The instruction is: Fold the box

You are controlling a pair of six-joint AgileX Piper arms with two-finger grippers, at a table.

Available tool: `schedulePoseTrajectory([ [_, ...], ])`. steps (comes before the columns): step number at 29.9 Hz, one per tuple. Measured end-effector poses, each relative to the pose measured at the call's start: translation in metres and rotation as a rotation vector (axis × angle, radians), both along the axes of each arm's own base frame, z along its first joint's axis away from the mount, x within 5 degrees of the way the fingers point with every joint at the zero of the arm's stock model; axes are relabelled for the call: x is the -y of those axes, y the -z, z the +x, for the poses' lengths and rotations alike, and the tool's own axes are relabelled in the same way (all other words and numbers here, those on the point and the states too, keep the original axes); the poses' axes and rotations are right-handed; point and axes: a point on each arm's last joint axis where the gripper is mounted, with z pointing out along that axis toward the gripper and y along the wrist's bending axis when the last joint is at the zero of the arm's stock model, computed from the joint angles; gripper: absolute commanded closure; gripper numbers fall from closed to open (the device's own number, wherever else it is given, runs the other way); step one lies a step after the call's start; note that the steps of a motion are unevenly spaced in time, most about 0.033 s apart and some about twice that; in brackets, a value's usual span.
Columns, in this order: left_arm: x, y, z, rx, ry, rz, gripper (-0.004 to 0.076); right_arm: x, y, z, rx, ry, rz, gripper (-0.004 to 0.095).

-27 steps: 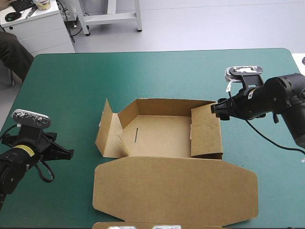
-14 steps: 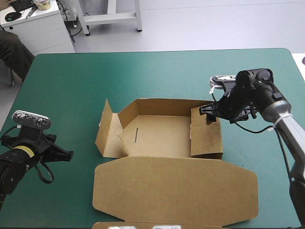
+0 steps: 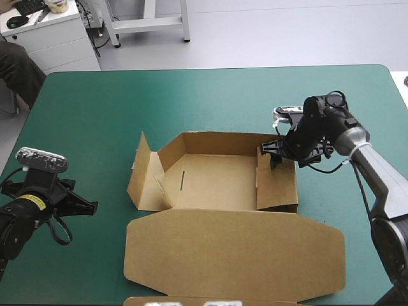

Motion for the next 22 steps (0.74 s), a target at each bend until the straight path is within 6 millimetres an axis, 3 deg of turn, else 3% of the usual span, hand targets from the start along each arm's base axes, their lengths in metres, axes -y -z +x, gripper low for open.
schedulePoseTrajectory([
  [6, 0.000, 0.000, 0.000, 0.000, 0.000, 0.000, 0.0711, -0.002, 0.011, 0.006, -0.025, 0.002, -0.003, 0.0376],
  [9, 0.000, 0.000, 0.000, 0.000, 0.000, 0.000, 0.0711, -0.004, 0.016, 0.008, -0.037, 0.005, 0.009, 0.0470],
  [17, 0.000, 0.000, 0.000, 0.005, 0.000, -0.001, 0.0711, -0.005, 0.027, 0.012, -0.066, 0.007, 0.005, 0.0919],
  [22, 0.000, 0.000, 0.000, 0.006, 0.000, -0.001, 0.0711, -0.004, 0.027, 0.013, -0.064, 0.001, -0.006, 0.0928],
])
